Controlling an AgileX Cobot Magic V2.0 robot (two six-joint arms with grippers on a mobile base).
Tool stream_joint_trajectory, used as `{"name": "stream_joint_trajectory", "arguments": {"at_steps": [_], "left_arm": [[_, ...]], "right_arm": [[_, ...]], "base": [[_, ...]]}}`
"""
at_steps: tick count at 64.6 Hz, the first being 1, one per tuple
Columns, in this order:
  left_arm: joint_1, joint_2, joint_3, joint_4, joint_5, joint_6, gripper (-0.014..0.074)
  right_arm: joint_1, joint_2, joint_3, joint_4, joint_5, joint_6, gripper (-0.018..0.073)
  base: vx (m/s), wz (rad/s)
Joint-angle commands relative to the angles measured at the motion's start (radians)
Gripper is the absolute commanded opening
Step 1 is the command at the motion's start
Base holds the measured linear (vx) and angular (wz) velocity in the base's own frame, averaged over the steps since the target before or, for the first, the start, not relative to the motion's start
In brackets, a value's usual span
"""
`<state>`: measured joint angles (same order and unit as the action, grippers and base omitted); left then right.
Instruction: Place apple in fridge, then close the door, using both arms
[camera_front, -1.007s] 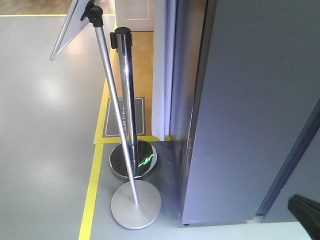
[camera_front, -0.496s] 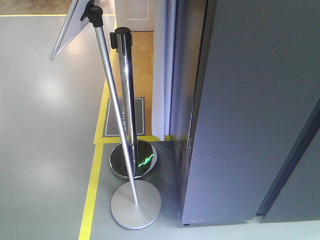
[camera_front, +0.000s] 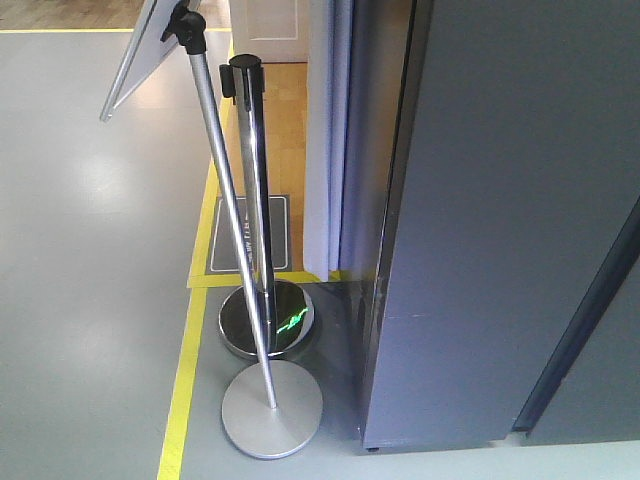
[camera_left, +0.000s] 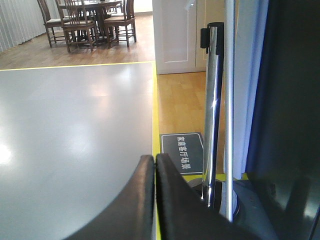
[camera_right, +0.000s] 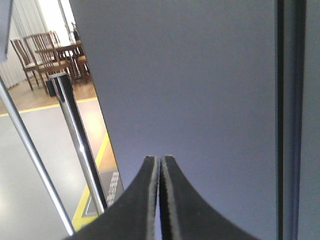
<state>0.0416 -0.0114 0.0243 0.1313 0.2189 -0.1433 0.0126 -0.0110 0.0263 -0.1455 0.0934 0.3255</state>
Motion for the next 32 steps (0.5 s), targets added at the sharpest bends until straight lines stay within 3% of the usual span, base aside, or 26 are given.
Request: {"name": "stream_joint_trajectory", "arguments": {"at_steps": [1,16,32], "left_arm": [[-0.006,-0.016,0.029,-0.007,-0.069,0.0,-0.0006],[-0.006,-0.016,0.029,-0.007,-0.069,0.0,-0.0006],[-0.006,-0.016,0.029,-0.007,-0.069,0.0,-0.0006]], "right_arm": [[-0.001,0.003,0.002,-0.028,-0.13,-0.004,-0.0002],[-0.001,0.003,0.002,-0.042,-0.18,-0.025,-0.0002],[-0.001,0.003,0.002,-0.041,-0.18,-0.129,-0.0002]], "base": [[0.0,0.0],[0.0,0.0],[0.0,0.0]]}}
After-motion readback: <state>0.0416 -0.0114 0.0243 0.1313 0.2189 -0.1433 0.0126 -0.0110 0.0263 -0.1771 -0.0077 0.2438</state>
